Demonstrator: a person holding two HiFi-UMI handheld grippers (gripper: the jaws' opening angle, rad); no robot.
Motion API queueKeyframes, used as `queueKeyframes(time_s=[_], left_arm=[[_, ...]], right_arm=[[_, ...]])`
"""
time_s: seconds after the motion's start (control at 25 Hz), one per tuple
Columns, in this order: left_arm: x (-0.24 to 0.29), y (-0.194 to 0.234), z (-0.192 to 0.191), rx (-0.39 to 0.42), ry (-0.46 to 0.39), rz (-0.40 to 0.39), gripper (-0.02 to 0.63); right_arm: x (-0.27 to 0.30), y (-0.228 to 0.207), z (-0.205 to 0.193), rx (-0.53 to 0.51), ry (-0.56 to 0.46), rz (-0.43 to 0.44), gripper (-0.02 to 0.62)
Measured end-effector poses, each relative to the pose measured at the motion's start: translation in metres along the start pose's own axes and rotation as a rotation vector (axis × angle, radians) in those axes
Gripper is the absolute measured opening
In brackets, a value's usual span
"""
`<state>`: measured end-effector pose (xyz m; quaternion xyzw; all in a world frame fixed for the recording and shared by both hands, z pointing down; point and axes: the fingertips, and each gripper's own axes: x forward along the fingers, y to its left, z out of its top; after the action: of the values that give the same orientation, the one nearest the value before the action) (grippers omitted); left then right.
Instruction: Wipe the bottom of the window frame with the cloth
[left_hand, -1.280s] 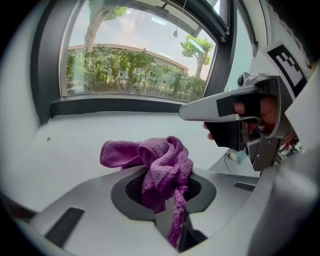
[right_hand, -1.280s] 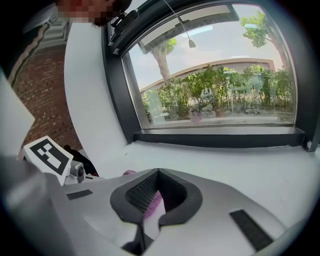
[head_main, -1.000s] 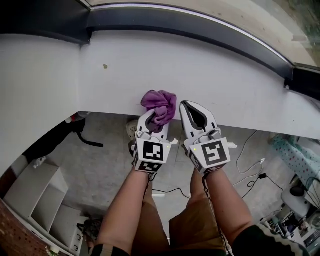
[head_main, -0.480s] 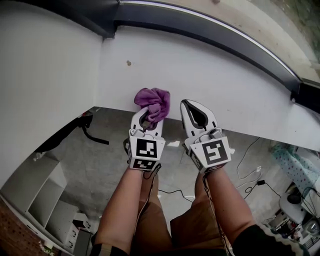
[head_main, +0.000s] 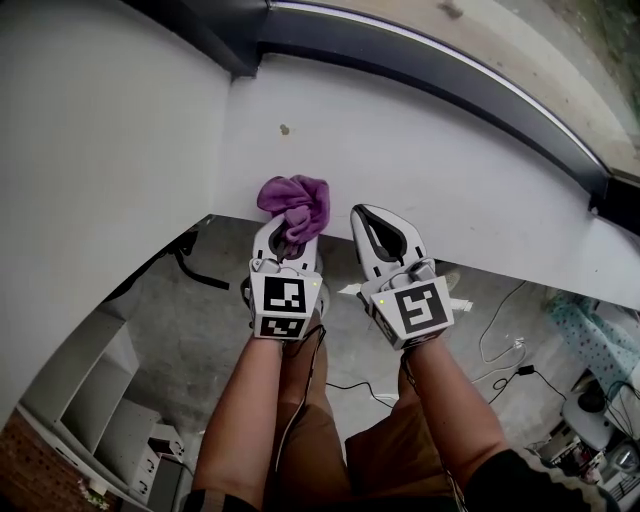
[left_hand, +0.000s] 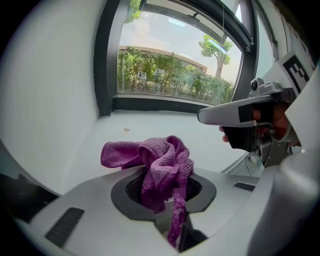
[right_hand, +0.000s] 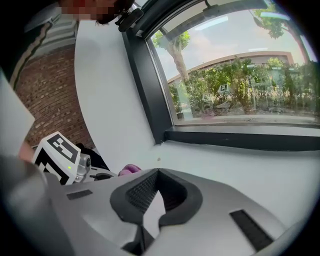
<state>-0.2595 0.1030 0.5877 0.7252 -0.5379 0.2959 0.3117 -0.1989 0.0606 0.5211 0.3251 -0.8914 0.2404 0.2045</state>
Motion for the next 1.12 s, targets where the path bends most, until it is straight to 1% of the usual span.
queueKeyframes(time_s=[0.28,0.44,0.88,1.12], left_arm=[[-0.008,0.033,-0.004,-0.001,0.008,0.04,0.101],[-0.013,0.046,-0.005,-0.001,0.015,0.063,0.101],[-0.027,0.094,-0.01,-0.052,0.017,0.154,0.101],[-0.024,0.098,-0.008,-0.057,0.018,0.158,0.101]], right_arm=[[0.014,0.018,0.003,-0.005,0.002,0.024,0.014],[0.017,0.021,0.004,0.002,0.014,0.02,0.014],[0.034,0.035,0.012,0.012,0.01,0.037,0.014],[0.037,0.037,0.011,0.005,0.02,0.042,0.014]])
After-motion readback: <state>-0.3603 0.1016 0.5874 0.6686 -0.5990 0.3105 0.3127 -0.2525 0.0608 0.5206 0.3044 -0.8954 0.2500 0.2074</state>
